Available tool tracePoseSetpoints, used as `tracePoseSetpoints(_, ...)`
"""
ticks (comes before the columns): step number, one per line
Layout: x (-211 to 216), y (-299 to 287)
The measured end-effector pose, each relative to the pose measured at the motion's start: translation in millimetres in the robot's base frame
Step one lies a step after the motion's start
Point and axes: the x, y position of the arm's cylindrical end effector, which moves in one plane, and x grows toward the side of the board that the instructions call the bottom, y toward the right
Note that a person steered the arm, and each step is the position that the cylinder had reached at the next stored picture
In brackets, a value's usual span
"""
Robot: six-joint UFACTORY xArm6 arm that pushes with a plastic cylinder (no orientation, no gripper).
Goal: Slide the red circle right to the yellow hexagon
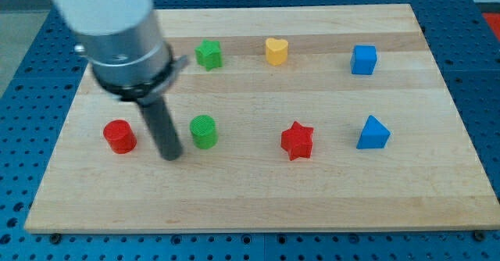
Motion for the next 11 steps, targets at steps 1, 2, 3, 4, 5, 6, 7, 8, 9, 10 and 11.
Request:
tracePoseSetpoints(1,12,-19)
tracePoseSetpoints(2,38,-67)
tracePoseSetpoints(3,20,-115)
tracePoseSetpoints(4,-17,-117)
tracePoseSetpoints(5,-37,-105)
tracePoseSetpoints(6,-37,-103)
tracePoseSetpoints(7,-58,-86)
tracePoseSetpoints(8,-47,-89)
tracePoseSetpoints(9,-18,-78)
tracePoseSetpoints(10,-39,-52)
tracePoseSetpoints(11,-106,-46)
